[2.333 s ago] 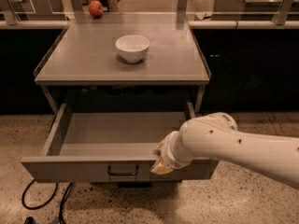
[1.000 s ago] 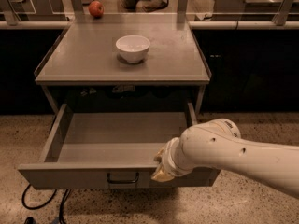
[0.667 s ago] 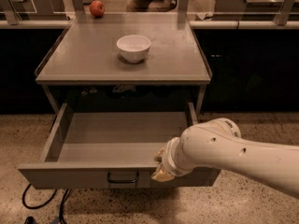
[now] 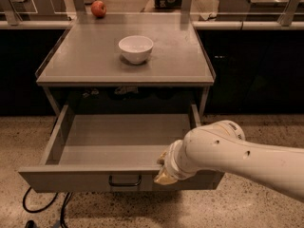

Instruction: Open top drawer

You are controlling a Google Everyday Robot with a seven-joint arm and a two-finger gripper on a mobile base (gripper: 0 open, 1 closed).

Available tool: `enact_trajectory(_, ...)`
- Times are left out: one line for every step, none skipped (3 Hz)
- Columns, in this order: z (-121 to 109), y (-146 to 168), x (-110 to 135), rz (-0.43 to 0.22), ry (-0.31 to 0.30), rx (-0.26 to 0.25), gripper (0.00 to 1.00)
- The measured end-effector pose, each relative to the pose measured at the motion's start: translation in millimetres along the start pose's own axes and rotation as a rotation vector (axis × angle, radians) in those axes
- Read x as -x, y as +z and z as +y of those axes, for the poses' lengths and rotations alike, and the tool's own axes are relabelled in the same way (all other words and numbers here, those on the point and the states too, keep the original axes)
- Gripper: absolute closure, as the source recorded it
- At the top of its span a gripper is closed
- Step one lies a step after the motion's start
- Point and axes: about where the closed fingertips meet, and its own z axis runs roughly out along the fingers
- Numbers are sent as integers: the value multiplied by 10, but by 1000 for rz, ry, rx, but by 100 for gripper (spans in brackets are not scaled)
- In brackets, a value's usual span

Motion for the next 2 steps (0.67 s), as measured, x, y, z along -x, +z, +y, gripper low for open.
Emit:
enact_trajectory(0,0,0,0,0,0,35)
enact_trajectory(0,0,0,0,0,0,11)
